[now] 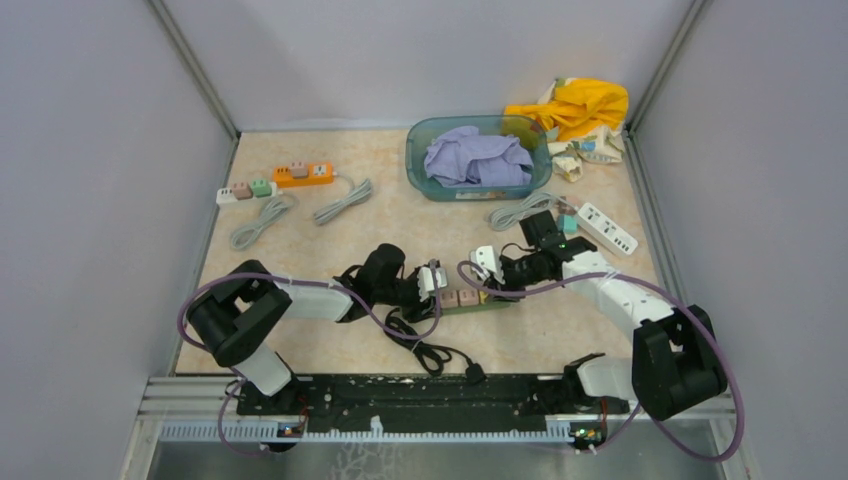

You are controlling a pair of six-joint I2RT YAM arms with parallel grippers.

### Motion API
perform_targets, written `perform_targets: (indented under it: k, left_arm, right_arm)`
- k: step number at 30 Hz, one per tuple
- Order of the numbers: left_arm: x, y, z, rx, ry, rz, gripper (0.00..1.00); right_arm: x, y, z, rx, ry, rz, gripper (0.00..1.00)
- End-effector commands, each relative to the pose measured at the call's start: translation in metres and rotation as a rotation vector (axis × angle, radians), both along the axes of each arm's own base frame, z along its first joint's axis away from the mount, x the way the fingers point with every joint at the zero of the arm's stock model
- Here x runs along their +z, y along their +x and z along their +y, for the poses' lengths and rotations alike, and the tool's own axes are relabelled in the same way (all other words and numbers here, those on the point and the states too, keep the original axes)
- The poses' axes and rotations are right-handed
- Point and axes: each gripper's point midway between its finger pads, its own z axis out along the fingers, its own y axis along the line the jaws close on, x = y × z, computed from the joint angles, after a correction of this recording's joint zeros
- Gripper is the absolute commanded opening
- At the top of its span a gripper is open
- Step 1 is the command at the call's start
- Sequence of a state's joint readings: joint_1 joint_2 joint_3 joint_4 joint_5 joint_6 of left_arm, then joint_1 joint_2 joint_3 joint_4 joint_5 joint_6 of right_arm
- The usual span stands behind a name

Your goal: Pull the plug off the socket

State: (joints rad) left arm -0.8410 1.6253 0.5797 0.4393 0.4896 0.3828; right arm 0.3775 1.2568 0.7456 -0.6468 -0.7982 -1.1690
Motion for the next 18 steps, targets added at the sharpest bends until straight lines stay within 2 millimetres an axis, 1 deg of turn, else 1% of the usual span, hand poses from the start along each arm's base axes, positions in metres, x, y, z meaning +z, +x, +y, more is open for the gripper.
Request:
perform_targets:
  k: [1,5,10,13,15,18]
  left_arm:
    - [-0.025,-0.011,0.012,0.017,0.083,0.081,0.01]
    - [-0.027,-0.012,0.013,0.017,0.087,0.084,0.00]
    - [-0.028,-0.013,0.013,0.016,0.088,0.087,0.01]
    - [-0.028,-0.013,0.013,0.015,0.089,0.085,0.01]
    - [-0.028,-0.012,0.012,0.014,0.088,0.086,0.01]
    - [-0.027,-0.012,0.011,0.012,0.086,0.085,0.01]
  right_arm:
    - [0.042,0.007,0.033,0.029,0.170,-0.034,0.00]
    - [0.049,0.024,0.030,-0.060,0.163,-0.061,0.00]
    - [0.048,0.031,0.016,-0.086,0.135,-0.090,0.00]
    - [0.046,0.021,0.013,-0.029,0.122,-0.095,0.00]
    - [0.046,0.009,0.015,0.025,0.141,-0.076,0.00]
    - [0.045,-0.001,0.021,0.065,0.182,-0.025,0.00]
